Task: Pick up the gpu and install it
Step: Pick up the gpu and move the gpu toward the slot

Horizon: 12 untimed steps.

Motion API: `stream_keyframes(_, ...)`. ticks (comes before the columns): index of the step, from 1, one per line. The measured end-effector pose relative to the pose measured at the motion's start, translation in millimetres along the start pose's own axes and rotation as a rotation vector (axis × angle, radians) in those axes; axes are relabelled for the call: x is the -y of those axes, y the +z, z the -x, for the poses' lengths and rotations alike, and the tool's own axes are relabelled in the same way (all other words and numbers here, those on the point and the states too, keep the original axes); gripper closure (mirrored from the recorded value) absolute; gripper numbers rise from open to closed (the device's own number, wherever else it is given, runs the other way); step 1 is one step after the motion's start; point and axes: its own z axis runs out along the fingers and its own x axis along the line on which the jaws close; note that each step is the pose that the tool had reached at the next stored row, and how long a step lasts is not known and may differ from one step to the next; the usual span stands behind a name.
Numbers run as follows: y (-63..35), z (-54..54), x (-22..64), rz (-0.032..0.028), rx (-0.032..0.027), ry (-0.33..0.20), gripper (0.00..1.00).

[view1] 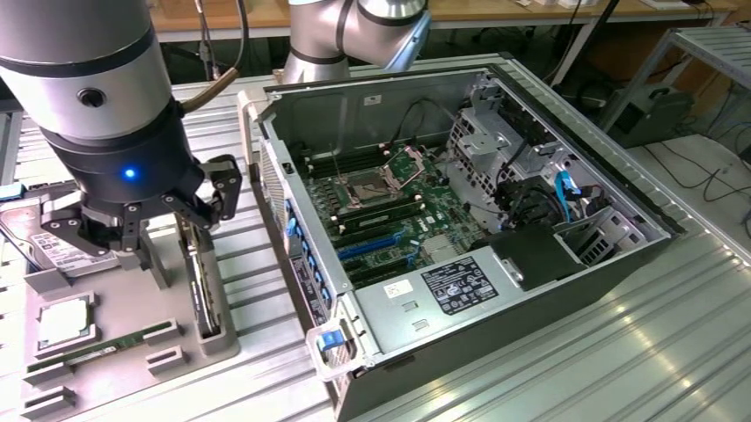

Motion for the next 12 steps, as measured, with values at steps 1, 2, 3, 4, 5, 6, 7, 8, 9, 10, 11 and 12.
stream_keyframes(1, 0.4, 0.0, 0.4, 0.0000, -0.0001, -0.001, 0.40)
stream_keyframes(2, 0.7, 0.0, 0.9, 0.0000, -0.0001, -0.002, 0.40)
stream_keyframes(3, 1.3, -0.1, 1.6, 0.0000, -0.0002, -0.003, 0.40)
stream_keyframes(4, 2.2, -0.2, 2.0, 0.0001, -0.0002, -0.004, 0.40)
stream_keyframes(5, 2.9, -0.2, 2.1, 0.0001, -0.0002, -0.004, 0.40)
stream_keyframes(6, 4.1, -0.3, 2.1, -0.0001, -0.0004, -0.005, 0.40)
stream_keyframes(7, 7.5, -0.1, 1.9, -0.0027, -0.0006, -0.005, 0.40)
stream_keyframes(8, 9.6, 0.1, 1.0, -0.0055, -0.0007, -0.005, 0.40)
stream_keyframes(9, 11.0, 0.3, 0.0, -0.0081, -0.0009, -0.005, 0.40)
stream_keyframes(10, 12.6, 0.4, -1.0, -0.0104, -0.0009, -0.005, 0.40)
stream_keyframes(11, 14.1, 0.4, -1.6, -0.0121, -0.0009, -0.005, 0.40)
stream_keyframes(12, 15.8, 0.4, -1.9, -0.0135, -0.0009, -0.005, 0.40)
